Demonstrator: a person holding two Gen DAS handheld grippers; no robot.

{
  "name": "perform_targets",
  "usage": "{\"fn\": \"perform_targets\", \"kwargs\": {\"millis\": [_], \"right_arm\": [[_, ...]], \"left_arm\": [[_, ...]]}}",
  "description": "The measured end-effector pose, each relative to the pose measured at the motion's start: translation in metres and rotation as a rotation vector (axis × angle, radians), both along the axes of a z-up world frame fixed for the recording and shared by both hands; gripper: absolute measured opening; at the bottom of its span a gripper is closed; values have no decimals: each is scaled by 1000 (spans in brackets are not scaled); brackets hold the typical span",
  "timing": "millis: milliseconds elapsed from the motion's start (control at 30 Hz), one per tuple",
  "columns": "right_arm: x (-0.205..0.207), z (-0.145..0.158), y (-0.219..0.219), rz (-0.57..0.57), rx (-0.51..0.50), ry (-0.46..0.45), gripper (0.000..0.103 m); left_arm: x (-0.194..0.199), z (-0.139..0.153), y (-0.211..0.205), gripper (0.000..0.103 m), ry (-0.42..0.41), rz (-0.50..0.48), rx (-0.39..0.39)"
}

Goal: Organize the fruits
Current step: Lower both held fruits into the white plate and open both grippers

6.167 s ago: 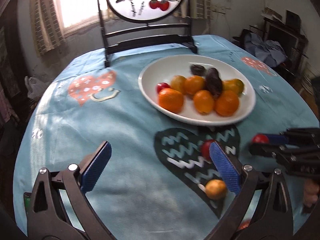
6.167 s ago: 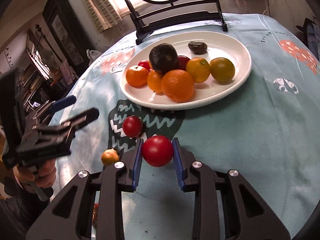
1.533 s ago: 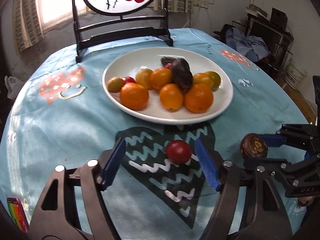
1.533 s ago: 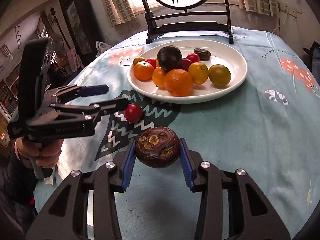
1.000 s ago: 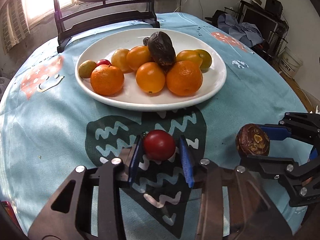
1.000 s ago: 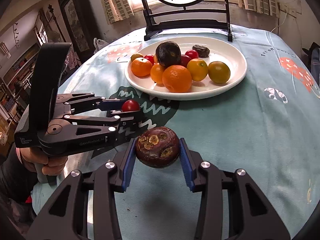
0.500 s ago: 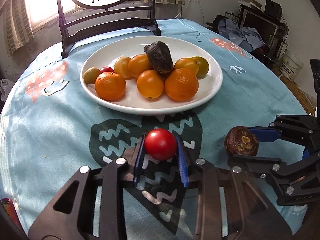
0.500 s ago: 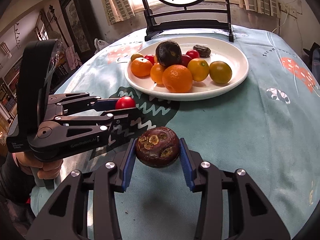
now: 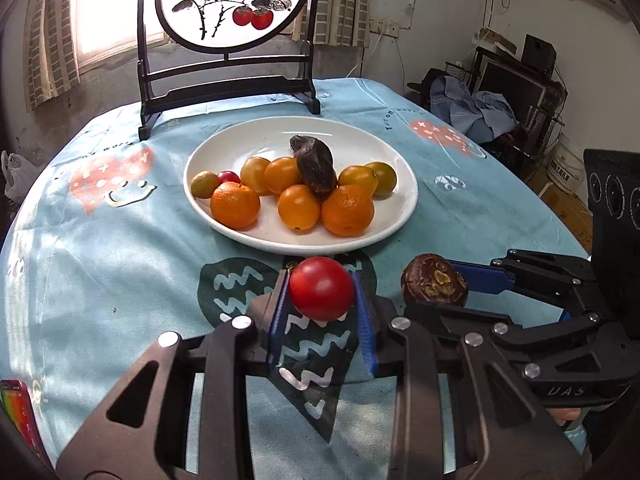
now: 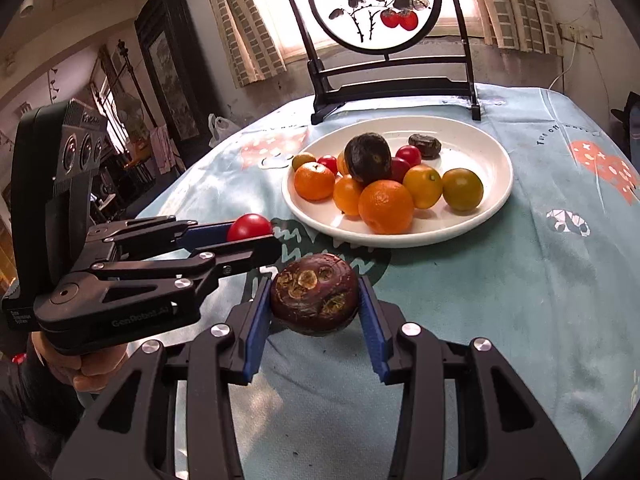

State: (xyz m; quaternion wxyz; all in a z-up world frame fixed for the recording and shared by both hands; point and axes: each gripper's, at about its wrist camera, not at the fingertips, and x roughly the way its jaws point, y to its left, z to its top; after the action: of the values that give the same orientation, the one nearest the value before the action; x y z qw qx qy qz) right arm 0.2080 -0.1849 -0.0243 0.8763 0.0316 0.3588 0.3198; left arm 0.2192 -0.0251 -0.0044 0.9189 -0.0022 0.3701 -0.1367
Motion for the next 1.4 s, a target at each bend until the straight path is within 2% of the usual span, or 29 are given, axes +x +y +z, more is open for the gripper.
{"fn": "perform_targets", "kwargs": {"millis": [267,467,633,833,867,900,1033,1067,1200,1400], "right_arm": [[30,24,-3,-135,74,-27,43],[71,47,-2,-219,78,-65,43],[113,50,-6,-261,99,-45,43],[162,35,-11,-291,94,27,43],[169,33,-11,-292,93,40,43],[173,31,-10,-292,87,45,43],[186,27,-9,-288,85,53,43],[188,26,-9,-289,79,54,43],[199,21,-4,-282,48,69,43],[201,20,2,-298,11,74,53]], "left_arm": [[36,28,20,31,2,65,-40],[94,47,20,31,-6,99,-2],[149,39,15,31,48,119,18],[198,12,18,31,133,163,32],[202,9,19,34,139,177,40],[205,6,20,42,140,189,49],[206,12,21,61,101,206,59],[204,16,21,70,82,216,69],[197,30,19,82,10,236,107],[189,41,22,87,-22,253,122]]}}
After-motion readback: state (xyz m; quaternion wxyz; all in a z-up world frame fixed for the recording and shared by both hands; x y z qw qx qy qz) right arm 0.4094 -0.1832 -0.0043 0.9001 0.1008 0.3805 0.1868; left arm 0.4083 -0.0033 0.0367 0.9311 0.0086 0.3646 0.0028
